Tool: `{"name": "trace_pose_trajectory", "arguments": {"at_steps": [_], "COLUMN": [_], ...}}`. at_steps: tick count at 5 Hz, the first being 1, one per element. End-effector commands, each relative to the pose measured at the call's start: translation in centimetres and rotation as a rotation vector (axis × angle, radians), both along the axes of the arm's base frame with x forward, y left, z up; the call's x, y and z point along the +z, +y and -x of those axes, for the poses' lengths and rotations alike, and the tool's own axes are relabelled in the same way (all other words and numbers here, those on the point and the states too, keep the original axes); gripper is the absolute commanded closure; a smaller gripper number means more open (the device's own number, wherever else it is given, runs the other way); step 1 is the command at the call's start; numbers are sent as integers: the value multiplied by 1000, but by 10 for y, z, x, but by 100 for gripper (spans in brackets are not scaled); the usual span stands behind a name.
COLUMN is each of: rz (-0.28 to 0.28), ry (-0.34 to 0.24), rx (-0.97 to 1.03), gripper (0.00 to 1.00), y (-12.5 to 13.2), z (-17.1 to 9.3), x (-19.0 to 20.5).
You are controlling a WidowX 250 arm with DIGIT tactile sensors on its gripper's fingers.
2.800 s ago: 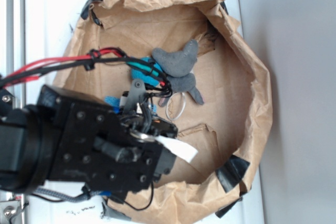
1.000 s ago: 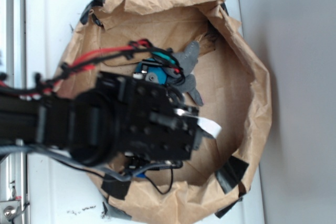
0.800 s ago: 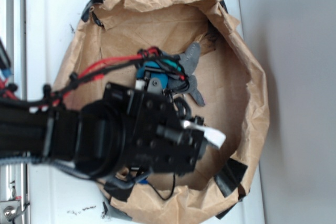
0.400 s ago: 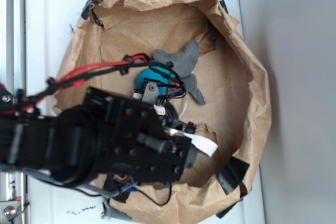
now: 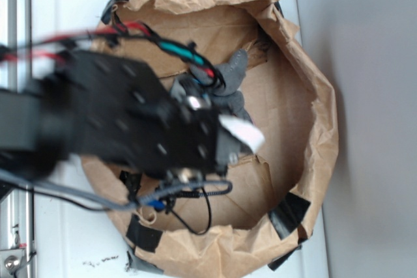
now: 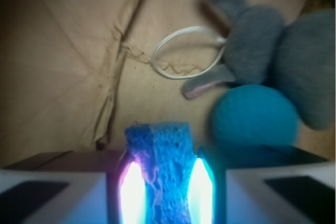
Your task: Grab the blue sponge.
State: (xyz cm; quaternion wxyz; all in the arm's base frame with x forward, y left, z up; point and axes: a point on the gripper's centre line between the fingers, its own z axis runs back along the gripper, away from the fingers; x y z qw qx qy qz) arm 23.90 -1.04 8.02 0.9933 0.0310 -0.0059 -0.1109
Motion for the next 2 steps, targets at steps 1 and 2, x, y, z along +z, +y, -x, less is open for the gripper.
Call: {"name": "trace_pose_trajectory", "arguments": {"at_steps": [1,2], "rz": [198,159], "ry": [-190,-197], "rx": [-79,-112], "gripper": [100,100], "y": [21,18], "z": [5,5], "x": [56,54]}}
